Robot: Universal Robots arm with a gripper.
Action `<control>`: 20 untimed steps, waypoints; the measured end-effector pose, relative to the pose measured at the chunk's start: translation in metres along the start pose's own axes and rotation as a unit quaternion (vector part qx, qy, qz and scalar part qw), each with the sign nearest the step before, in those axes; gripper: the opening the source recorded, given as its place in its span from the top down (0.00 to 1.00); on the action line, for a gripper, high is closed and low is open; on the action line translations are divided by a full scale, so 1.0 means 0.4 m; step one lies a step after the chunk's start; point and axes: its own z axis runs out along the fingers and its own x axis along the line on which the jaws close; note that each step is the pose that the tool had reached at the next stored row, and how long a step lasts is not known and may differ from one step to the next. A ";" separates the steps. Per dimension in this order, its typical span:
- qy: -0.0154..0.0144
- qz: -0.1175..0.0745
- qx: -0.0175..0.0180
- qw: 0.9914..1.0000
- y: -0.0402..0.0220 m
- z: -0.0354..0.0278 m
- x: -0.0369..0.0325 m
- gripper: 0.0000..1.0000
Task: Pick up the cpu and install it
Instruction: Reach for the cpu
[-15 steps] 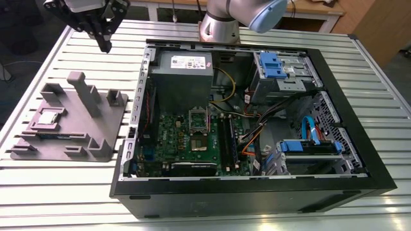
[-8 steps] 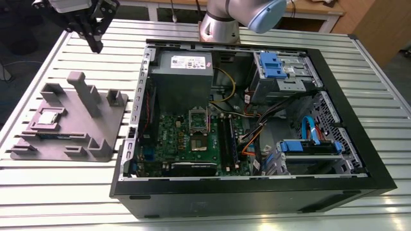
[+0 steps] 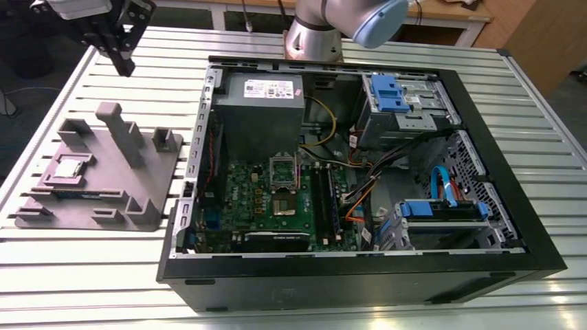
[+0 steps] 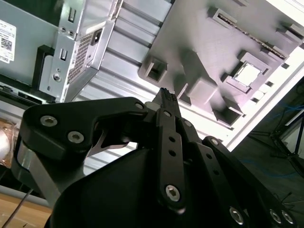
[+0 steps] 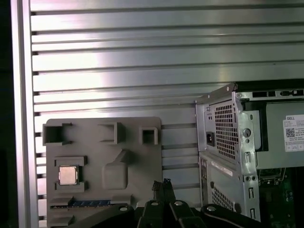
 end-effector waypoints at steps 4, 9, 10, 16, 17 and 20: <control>0.000 0.000 0.000 1.000 -0.003 0.003 0.031 0.90; 0.000 0.000 0.000 1.000 -0.006 0.008 0.071 0.90; 0.000 0.000 0.000 1.000 -0.006 0.010 0.078 0.90; 0.000 0.000 0.000 1.000 -0.010 0.021 0.118 0.90; 0.000 0.000 0.000 1.000 -0.011 0.024 0.124 0.90; 0.000 0.000 0.000 1.000 -0.013 0.032 0.143 0.90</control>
